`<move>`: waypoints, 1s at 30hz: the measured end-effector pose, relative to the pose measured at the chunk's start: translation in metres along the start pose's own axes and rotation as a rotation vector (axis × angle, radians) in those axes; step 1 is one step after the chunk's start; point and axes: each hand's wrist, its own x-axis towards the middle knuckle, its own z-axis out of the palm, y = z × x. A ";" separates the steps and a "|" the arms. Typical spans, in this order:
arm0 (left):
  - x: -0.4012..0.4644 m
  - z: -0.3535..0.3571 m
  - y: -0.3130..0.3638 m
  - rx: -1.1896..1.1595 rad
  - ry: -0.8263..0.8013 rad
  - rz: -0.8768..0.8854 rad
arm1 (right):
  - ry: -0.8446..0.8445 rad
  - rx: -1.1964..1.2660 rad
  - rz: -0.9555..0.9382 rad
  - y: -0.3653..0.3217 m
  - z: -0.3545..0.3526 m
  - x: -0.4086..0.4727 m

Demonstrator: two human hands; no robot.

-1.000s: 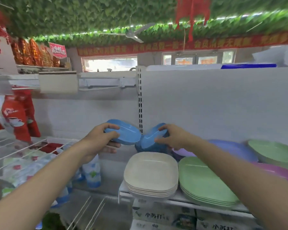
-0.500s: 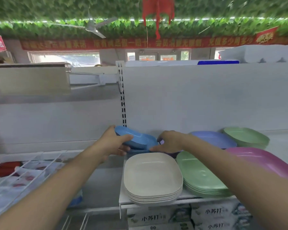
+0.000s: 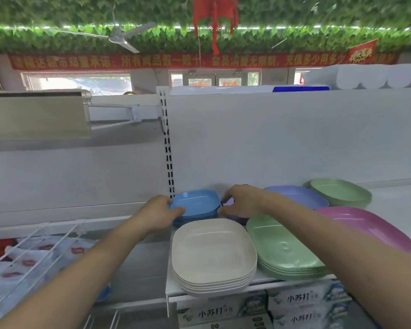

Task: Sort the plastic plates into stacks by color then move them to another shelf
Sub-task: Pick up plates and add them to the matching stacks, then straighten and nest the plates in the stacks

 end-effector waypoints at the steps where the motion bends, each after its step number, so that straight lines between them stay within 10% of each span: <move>1: 0.001 -0.001 0.000 0.002 0.011 0.007 | 0.016 0.002 -0.001 0.002 -0.001 0.000; 16: -0.041 0.034 0.129 0.093 0.036 0.337 | 0.175 0.156 -0.203 0.075 -0.019 -0.070; 30: -0.114 0.295 0.463 0.105 -0.105 0.817 | 0.423 0.189 0.110 0.426 -0.060 -0.348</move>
